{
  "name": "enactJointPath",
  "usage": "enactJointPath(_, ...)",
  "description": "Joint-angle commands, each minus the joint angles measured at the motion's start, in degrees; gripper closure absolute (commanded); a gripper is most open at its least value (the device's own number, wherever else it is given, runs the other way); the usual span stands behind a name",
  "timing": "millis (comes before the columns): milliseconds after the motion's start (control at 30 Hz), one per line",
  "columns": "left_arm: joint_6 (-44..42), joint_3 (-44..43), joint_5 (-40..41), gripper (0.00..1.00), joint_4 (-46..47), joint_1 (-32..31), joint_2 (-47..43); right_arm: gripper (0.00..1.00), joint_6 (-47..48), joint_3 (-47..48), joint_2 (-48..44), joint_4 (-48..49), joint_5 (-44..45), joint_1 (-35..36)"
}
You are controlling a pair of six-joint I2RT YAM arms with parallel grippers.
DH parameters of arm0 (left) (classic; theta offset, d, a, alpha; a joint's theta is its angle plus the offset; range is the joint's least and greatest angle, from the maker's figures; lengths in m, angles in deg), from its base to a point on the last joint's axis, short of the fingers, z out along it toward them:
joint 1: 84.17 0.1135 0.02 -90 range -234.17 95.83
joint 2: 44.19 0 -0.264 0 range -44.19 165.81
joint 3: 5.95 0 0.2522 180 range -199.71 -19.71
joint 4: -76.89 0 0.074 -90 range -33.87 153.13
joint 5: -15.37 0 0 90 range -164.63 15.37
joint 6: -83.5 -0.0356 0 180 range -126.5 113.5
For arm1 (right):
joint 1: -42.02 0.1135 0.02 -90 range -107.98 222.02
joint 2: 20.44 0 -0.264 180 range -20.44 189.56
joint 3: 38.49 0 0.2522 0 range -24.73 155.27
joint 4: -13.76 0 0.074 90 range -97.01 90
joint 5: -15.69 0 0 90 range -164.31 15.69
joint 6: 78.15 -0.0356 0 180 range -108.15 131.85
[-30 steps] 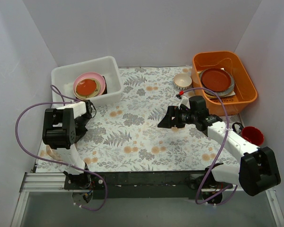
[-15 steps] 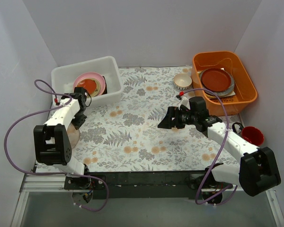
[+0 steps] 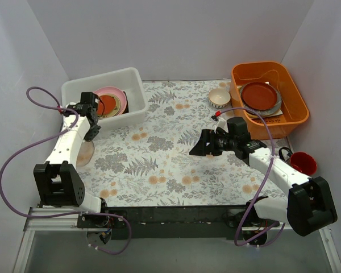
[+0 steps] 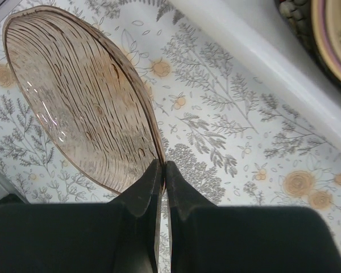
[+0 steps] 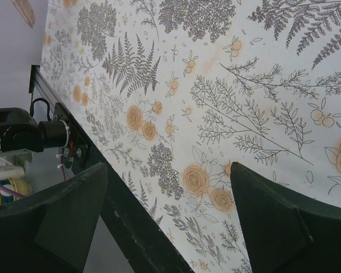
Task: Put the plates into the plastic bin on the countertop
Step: Place the plate in the plastic bin.
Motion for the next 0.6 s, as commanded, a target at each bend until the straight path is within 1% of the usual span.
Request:
enactJointPath(0, -2.1, -5.4, -0.8, 1.0, 1.7, 0.1, -2.0, 0.04, -0.2, -0.2, -1.3, 2.0, -1.1, -0.3)
enactJointPath(167, -3.8, -13.3, -1.4, 1.0, 1.6, -0.2, 0.5, 0.04, -0.1, -0.3, -1.4, 1.8, -1.0, -0.3)
enactJointPath(267, -3.4, -16.4, -1.9, 1.0, 2.2, -0.3, 1.5, 0.04, -0.1, -0.3, -1.4, 1.8, -0.7, -0.3)
enactJointPath(400, -1.8, -18.0, -2.4, 1.0, 3.9, -0.3, 1.3, 0.04, -0.1, -0.4, -1.3, 2.0, -0.8, -0.3)
enactJointPath(567, -2.3, -19.3, -4.4, 1.0, 8.1, -0.3, 1.0, 0.04, -0.1, -0.2, -0.8, 2.2, -0.9, -0.3)
